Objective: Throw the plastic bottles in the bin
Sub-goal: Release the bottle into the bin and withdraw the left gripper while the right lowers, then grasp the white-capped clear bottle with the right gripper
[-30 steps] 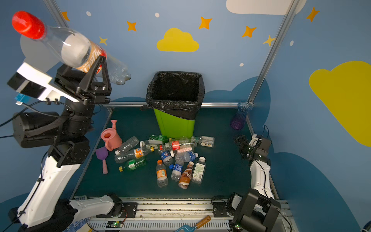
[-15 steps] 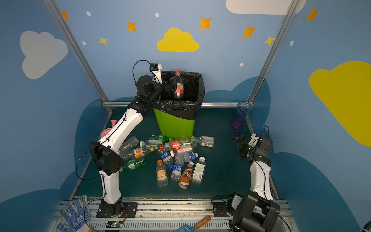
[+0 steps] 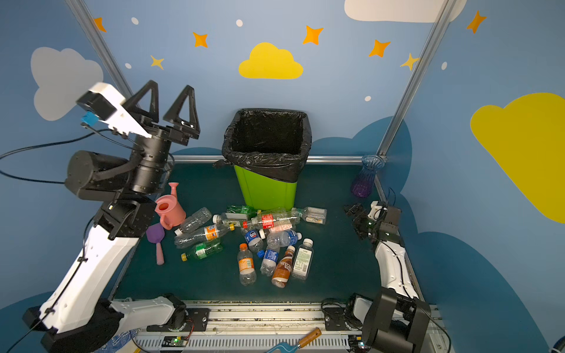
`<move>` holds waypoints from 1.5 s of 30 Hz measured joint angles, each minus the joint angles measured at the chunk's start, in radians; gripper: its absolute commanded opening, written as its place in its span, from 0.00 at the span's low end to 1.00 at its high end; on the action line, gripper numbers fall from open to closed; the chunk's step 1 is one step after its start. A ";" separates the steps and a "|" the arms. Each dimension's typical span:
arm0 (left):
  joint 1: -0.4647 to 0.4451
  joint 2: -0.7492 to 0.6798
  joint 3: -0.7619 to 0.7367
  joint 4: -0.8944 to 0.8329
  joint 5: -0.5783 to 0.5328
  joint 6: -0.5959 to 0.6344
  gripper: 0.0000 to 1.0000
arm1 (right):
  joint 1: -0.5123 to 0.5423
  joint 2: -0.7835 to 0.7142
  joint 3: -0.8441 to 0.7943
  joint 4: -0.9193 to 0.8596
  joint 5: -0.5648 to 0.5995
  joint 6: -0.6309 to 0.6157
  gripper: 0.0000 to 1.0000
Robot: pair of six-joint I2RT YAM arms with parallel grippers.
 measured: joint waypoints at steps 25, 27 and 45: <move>0.033 -0.480 -1.044 -0.329 -0.240 -0.417 1.00 | 0.818 -0.002 -0.105 -0.319 0.557 0.228 0.98; 0.033 -0.505 -1.068 -0.341 -0.243 -0.429 1.00 | 0.856 0.020 -0.102 -0.326 0.578 0.243 0.98; 0.037 -0.570 -1.104 -0.395 -0.250 -0.466 1.00 | 0.956 0.177 -0.002 -0.347 0.681 0.285 0.96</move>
